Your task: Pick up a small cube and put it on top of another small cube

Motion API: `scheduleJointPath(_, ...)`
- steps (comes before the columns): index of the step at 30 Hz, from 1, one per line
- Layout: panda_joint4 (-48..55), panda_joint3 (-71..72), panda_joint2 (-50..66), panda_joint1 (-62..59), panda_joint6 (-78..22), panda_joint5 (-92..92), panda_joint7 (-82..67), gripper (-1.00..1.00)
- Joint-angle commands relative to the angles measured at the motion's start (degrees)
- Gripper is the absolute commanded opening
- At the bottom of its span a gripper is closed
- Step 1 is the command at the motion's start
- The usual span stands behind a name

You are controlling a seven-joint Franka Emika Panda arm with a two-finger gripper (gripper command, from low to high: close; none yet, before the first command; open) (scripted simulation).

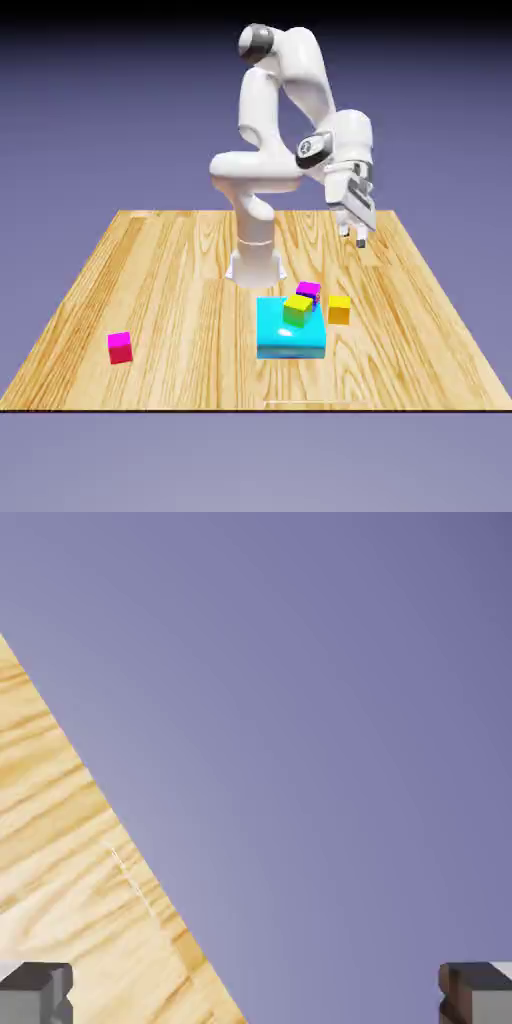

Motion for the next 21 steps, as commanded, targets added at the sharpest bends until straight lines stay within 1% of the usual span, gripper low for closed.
scheduleJointPath(1,-0.2,2.1,-0.2,-0.3,-0.3,-1.1,-0.3,0.0)
scheduleJointPath(21,-3.3,43.6,-4.1,-5.6,-6.8,-22.8,-5.9,0.0)
